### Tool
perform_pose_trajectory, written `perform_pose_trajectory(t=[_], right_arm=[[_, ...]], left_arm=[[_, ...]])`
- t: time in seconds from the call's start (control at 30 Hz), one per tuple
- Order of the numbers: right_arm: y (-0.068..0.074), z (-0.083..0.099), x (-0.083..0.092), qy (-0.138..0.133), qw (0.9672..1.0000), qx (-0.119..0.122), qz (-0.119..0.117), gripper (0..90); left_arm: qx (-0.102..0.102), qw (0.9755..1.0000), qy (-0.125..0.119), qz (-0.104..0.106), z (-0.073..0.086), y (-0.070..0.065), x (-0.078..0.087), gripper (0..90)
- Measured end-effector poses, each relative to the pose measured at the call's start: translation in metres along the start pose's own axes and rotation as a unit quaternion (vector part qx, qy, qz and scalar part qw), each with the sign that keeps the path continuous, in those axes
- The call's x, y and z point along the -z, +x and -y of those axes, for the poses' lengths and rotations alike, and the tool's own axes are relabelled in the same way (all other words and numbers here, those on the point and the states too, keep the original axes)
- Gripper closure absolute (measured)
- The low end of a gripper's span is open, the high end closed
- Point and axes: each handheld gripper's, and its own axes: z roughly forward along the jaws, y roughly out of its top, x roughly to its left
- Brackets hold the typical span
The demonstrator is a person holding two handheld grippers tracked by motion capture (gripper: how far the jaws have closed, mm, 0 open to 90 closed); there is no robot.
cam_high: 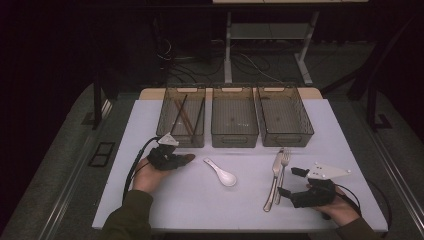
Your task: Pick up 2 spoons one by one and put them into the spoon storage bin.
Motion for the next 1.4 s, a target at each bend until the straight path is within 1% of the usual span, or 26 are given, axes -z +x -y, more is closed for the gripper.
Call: perform_pose_trajectory(t=[0.03, 0.07, 0.17, 0.2, 0.3, 0.37, 0.5, 0.57, 0.6, 0.67, 0.73, 0.87, 0.93, 0.97, 1.03, 1.1, 1.17, 1.3, 1.4], right_arm=[[0.000, 0.000, 0.000, 0.000, 1.0000, 0.000, 0.000, 12.5], [0.000, 0.000, 0.000, 0.000, 1.0000, 0.000, 0.000, 12.5], [0.000, 0.000, 0.000, 0.001, 1.0000, 0.000, -0.001, 12.5], [0.000, 0.000, 0.000, 0.001, 1.0000, 0.000, -0.001, 12.5], [0.000, 0.000, 0.000, 0.001, 1.0000, 0.000, -0.001, 12.5], [0.000, 0.000, 0.000, 0.001, 1.0000, 0.000, -0.001, 12.5], [0.001, 0.000, 0.000, 0.001, 1.0000, 0.000, -0.001, 12.5], [0.000, 0.000, 0.000, 0.000, 1.0000, -0.001, 0.000, 12.5], [0.000, 0.000, 0.000, 0.000, 1.0000, -0.001, 0.000, 12.5], [0.000, 0.000, 0.000, -0.001, 1.0000, -0.002, 0.000, 12.5], [0.001, 0.000, 0.001, -0.001, 1.0000, -0.003, 0.001, 12.5], [0.000, 0.000, 0.000, -0.001, 1.0000, -0.006, 0.003, 12.5], [0.000, 0.000, 0.000, -0.001, 1.0000, -0.006, 0.003, 12.5], [0.000, 0.000, 0.000, -0.001, 1.0000, -0.007, 0.003, 12.5], [0.000, 0.000, 0.000, 0.001, 1.0000, -0.008, 0.006, 12.5], [0.000, 0.001, 0.000, 0.002, 0.9999, -0.011, 0.012, 12.5], [0.000, 0.001, 0.000, 0.003, 0.9998, -0.014, 0.012, 12.5], [0.002, 0.000, 0.000, 0.002, 0.9999, -0.012, 0.010, 12.4], [0.001, 0.000, 0.000, 0.001, 0.9999, -0.013, 0.010, 12.4]], left_arm=[[0.004, 1.0000, -0.004, 0.001, 0.000, -0.001, 0.001, 80.7], [0.002, 1.0000, -0.006, 0.001, -0.001, -0.001, 0.001, 80.6], [0.006, 0.9999, -0.016, -0.001, -0.003, -0.002, 0.004, 80.8], [0.007, 0.9997, -0.022, 0.003, -0.003, -0.003, 0.005, 80.7], [0.010, 0.9995, -0.030, 0.005, -0.004, -0.005, 0.008, 80.8], [0.007, 0.9995, -0.031, 0.005, -0.005, -0.005, 0.008, 80.7], [0.009, 0.9992, -0.039, 0.006, -0.007, -0.008, 0.009, 80.8], [0.003, 0.9991, -0.043, 0.008, -0.009, -0.010, 0.011, 80.7], [0.007, 0.9989, -0.046, 0.007, -0.011, -0.012, 0.011, 80.7], [0.003, 0.9987, -0.051, 0.008, -0.013, -0.014, 0.012, 80.7], [0.002, 0.9987, -0.051, 0.007, -0.016, -0.015, 0.012, 80.7], [0.004, 0.9981, -0.060, 0.015, -0.021, -0.017, 0.012, 80.7], [0.003, 0.9980, -0.062, 0.016, -0.024, -0.018, 0.011, 80.7], [-0.003, 0.9981, -0.059, 0.016, -0.026, -0.018, 0.012, 80.7], [0.000, 0.9978, -0.064, 0.019, -0.029, -0.020, 0.012, 80.7], [-0.001, 0.9979, -0.062, 0.020, -0.032, -0.020, 0.011, 80.8], [0.001, 0.9978, -0.062, 0.021, -0.036, -0.020, 0.010, 80.8], [0.009, 0.9966, -0.078, 0.028, -0.046, -0.021, 0.008, 80.8], [0.010, 0.9962, -0.081, 0.031, -0.056, -0.022, 0.007, 80.8]])
